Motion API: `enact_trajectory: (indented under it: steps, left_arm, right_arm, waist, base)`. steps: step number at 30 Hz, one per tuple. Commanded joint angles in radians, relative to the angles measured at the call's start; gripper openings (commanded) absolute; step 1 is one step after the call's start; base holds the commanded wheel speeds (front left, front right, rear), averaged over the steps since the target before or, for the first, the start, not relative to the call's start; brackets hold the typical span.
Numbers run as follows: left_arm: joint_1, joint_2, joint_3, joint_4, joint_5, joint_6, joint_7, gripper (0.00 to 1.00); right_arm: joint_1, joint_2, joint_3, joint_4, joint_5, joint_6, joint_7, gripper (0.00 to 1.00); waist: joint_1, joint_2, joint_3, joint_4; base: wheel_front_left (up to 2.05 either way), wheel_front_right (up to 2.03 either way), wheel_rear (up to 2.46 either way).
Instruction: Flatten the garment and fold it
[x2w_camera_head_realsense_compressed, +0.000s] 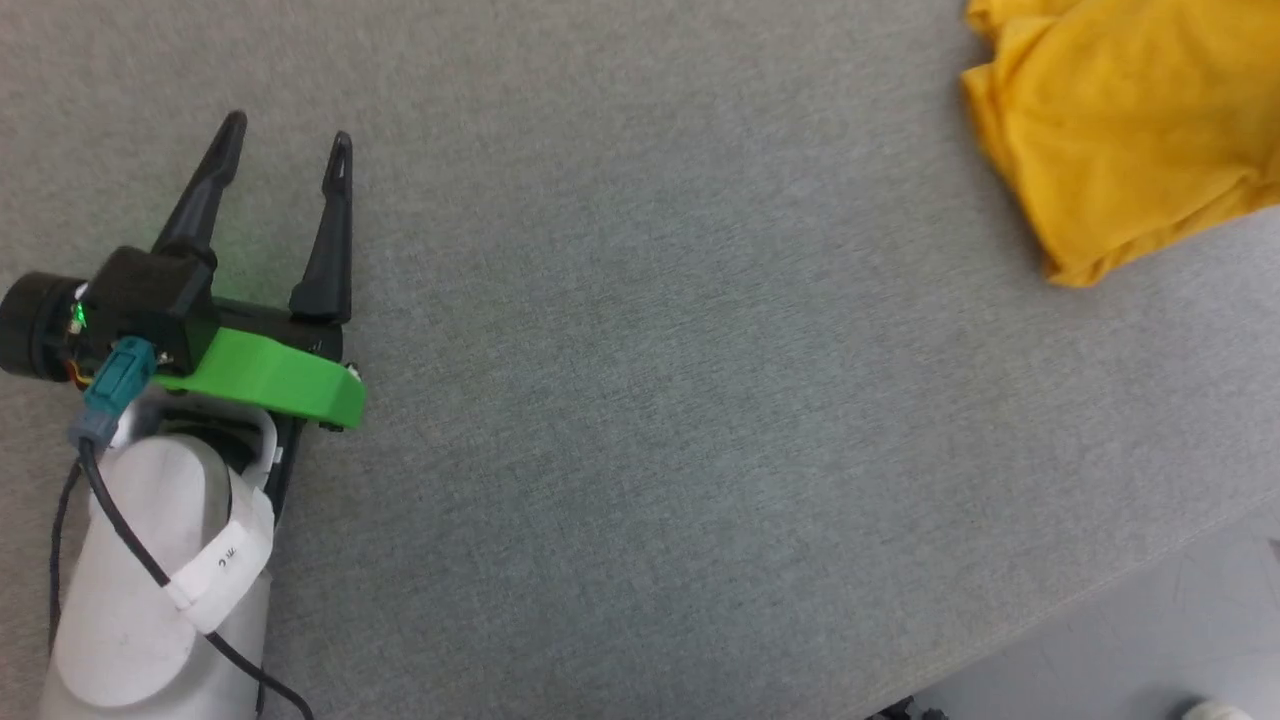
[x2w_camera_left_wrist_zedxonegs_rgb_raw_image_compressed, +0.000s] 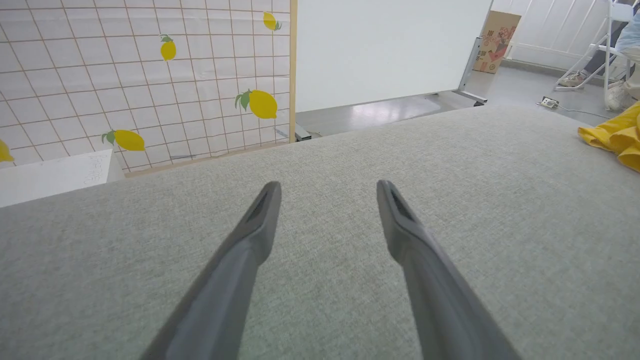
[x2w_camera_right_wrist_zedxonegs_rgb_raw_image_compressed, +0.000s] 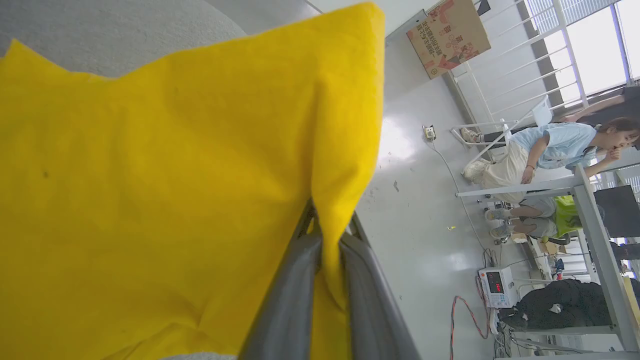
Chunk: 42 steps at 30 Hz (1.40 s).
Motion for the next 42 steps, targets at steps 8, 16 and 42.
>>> enact_trajectory:
  steps: [8, 16, 42]
  left_arm:
    - [-0.015, 0.016, -0.003, -0.017, 0.003, 0.0, 0.004, 1.0]
    - [0.017, -0.022, -0.013, 0.055, -0.026, 0.013, -0.06, 1.0]
    - [0.182, -0.164, -0.009, 0.291, -0.142, 0.023, -0.164, 1.0]
  right_arm:
    - [-0.049, 0.028, -0.175, 0.088, -0.104, -0.002, -0.074, 0.0]
    - [-0.011, 0.053, -0.242, 0.113, -0.167, -0.002, -0.134, 1.0]
    - [0.575, 0.277, -0.03, -0.485, 0.355, -0.002, -0.292, 1.0]
  waist:
    - [-0.0001, -0.0001, 0.044, 0.061]
    - [-0.0001, -0.0001, -0.07, 0.108]
    - [-0.0001, -0.0001, -0.488, 0.419]
  base:
    - [0.0, 0.0, 0.0]
    - [0.0, 0.0, 0.0]
    - [0.0, 0.0, 0.0]
